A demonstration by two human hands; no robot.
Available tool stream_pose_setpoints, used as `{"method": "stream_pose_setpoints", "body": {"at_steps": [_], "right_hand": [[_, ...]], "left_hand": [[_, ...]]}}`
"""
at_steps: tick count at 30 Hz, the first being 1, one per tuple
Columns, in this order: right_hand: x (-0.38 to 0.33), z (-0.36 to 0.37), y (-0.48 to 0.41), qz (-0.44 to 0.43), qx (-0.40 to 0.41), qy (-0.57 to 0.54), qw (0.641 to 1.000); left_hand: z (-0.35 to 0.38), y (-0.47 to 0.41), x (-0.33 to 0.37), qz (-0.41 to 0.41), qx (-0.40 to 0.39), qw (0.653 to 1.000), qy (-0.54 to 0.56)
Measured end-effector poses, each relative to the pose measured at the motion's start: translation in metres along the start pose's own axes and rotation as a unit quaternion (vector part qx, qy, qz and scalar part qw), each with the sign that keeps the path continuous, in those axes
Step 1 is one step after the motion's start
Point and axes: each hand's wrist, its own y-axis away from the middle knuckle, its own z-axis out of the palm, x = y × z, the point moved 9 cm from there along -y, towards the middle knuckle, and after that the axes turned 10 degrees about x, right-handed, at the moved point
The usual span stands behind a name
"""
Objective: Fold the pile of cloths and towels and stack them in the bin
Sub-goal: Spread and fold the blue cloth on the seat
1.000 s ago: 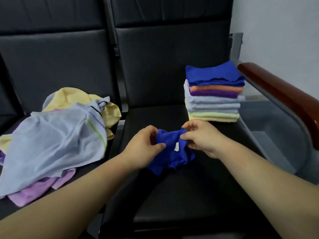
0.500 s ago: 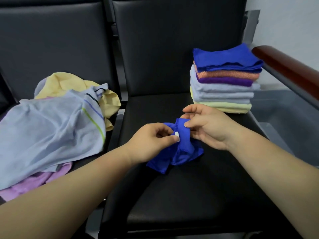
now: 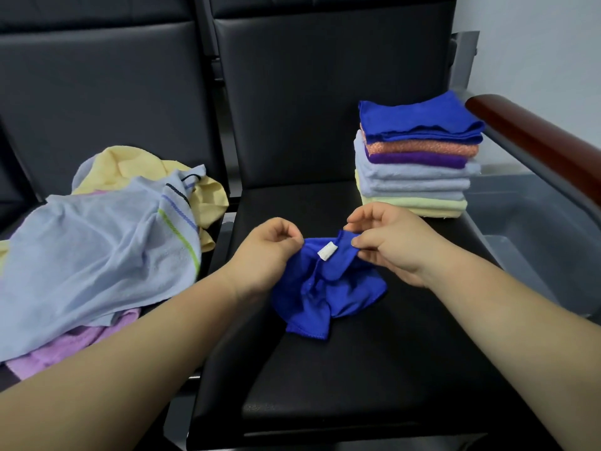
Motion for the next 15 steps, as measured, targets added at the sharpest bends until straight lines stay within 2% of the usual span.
{"method": "stream_pose_setpoints", "body": {"at_steps": [3,6,8,13,15], "right_hand": [[-0.002,0.002,0.001,-0.050,0.003,0.107,0.993],[-0.010,0.013,0.007,-0.127,-0.031,0.262,0.956],[-0.013,0.023,0.012,-0.160,-0.065,0.327,0.929],[-0.016,0.029,0.015,-0.204,-0.068,0.368,0.904],[-0.020,0.026,0.015,-0.212,-0.051,0.352,0.910]], "left_hand": [[-0.004,-0.002,-0.001,-0.005,-0.004,1.000,0.027],[-0.001,-0.001,-0.005,-0.033,-0.014,0.998,0.054],[0.001,-0.001,-0.007,-0.058,-0.019,0.994,0.088],[-0.004,0.000,-0.010,-0.110,-0.005,0.986,0.122],[-0.012,-0.005,-0.013,-0.089,0.015,0.994,0.066]]}}
